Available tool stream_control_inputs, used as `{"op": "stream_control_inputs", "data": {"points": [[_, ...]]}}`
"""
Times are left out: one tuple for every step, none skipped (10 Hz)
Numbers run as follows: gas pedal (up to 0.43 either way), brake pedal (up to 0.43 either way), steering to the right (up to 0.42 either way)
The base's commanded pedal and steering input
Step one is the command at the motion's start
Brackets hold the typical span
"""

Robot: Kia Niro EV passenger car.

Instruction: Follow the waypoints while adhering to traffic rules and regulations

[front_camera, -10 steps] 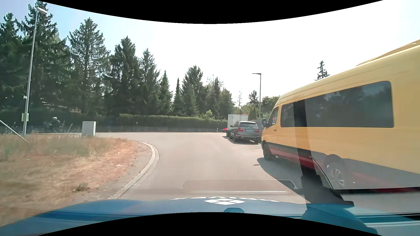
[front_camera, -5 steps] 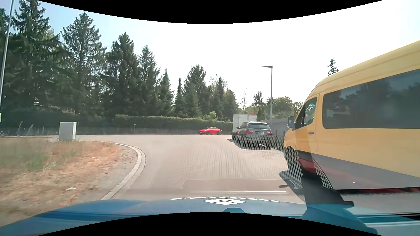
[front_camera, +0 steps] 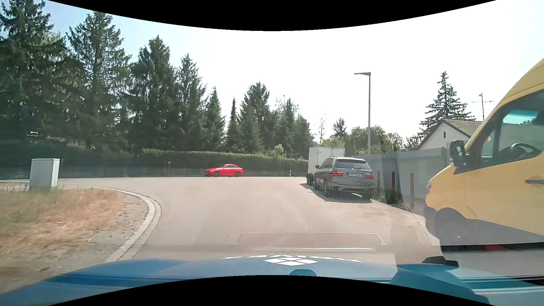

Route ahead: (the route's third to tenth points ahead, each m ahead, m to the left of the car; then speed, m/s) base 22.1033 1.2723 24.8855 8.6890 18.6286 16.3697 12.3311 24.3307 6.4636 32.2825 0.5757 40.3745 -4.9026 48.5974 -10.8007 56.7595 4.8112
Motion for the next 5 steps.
{"op": "stream_control_inputs", "data": {"points": [[0.0,0.0,-0.021],[0.0,0.0,-0.021],[0.0,0.0,-0.02],[0.0,0.0,-0.018],[0.0,0.0,-0.016]]}}
